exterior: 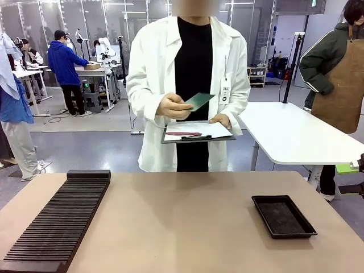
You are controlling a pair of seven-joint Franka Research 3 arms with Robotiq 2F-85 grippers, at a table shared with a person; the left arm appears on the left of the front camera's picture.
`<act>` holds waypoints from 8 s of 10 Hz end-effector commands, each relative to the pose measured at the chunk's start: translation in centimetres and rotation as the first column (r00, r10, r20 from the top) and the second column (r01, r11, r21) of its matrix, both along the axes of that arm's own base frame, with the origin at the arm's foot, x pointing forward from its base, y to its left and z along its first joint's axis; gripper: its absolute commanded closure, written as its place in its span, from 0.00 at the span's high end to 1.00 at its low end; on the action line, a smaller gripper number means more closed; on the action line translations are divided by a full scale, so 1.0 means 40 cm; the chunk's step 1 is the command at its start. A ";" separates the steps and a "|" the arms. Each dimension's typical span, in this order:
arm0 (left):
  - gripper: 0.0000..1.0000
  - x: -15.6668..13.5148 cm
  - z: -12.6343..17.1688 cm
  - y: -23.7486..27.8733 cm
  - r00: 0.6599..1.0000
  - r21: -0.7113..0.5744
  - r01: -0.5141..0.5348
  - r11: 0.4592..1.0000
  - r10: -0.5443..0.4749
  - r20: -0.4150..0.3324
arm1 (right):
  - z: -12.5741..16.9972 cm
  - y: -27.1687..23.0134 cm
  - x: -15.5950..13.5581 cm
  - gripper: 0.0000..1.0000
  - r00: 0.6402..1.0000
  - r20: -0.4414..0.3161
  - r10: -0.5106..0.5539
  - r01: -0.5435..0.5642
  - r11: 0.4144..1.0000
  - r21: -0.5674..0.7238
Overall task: Inspect the PCB.
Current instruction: Pick up the Blank PCB that the human is holding, then place the Blank PCB in the ESD tray.
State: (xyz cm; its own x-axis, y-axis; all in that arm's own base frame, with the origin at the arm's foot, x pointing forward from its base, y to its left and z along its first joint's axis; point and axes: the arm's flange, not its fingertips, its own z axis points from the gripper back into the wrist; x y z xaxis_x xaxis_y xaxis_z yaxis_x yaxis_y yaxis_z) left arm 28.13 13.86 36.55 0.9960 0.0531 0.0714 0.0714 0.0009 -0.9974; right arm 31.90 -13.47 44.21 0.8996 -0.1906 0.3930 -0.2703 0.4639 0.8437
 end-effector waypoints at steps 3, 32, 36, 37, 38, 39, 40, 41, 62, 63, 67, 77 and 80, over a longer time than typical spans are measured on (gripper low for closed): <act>1.00 0.004 0.004 -0.002 1.000 0.006 0.000 1.000 0.000 -0.016 | 0.001 -0.001 0.003 1.00 1.000 0.027 0.003 -0.004 1.000 0.011; 1.00 0.004 0.004 -0.002 1.000 0.006 0.000 1.000 0.000 -0.016 | 0.163 0.340 0.287 1.00 0.882 -0.447 0.150 -0.003 0.950 0.312; 1.00 0.004 0.004 -0.002 1.000 0.006 0.000 1.000 0.000 -0.016 | 0.123 0.463 0.291 1.00 0.851 -0.487 0.198 0.016 0.916 0.401; 1.00 0.004 0.004 -0.002 1.000 0.006 0.000 1.000 0.000 -0.016 | 0.116 0.483 0.287 1.00 0.843 -0.494 0.215 0.017 0.906 0.424; 1.00 0.004 0.004 -0.002 1.000 0.006 0.000 1.000 0.000 -0.016 | 0.110 0.501 0.288 1.00 0.838 -0.499 0.220 0.019 0.902 0.430; 1.00 0.004 0.004 -0.002 1.000 0.006 0.000 1.000 0.000 -0.016 | 0.103 0.516 0.289 1.00 0.834 -0.502 0.227 0.019 0.899 0.437; 1.00 0.004 0.004 -0.002 1.000 0.006 0.000 1.000 0.000 -0.016 | 0.092 0.530 0.288 1.00 0.827 -0.512 0.231 0.024 0.896 0.443; 1.00 0.004 0.004 -0.002 1.000 0.006 0.000 1.000 0.000 -0.016 | 0.081 0.542 0.283 0.94 0.824 -0.511 0.244 0.029 0.883 0.468; 1.00 0.004 0.004 -0.002 1.000 0.006 0.000 1.000 0.000 -0.016 | 0.042 0.559 0.284 0.00 0.811 -0.511 0.284 0.027 0.855 0.517; 1.00 0.004 0.004 -0.002 1.000 0.006 0.000 1.000 0.000 -0.016 | 0.042 0.559 0.284 0.00 0.811 -0.511 0.284 0.027 0.855 0.517; 1.00 0.004 0.004 -0.002 1.000 0.006 0.000 1.000 0.000 -0.016 | 0.042 0.559 0.284 0.00 0.811 -0.511 0.284 0.027 0.855 0.517; 1.00 0.004 0.004 -0.002 1.000 0.006 0.000 1.000 0.000 -0.016 | 0.042 0.559 0.284 0.00 0.811 -0.511 0.284 0.027 0.855 0.517; 1.00 0.004 0.004 -0.002 1.000 0.006 0.000 1.000 0.000 -0.016 | 0.042 0.559 0.284 0.00 0.811 -0.511 0.284 0.027 0.855 0.517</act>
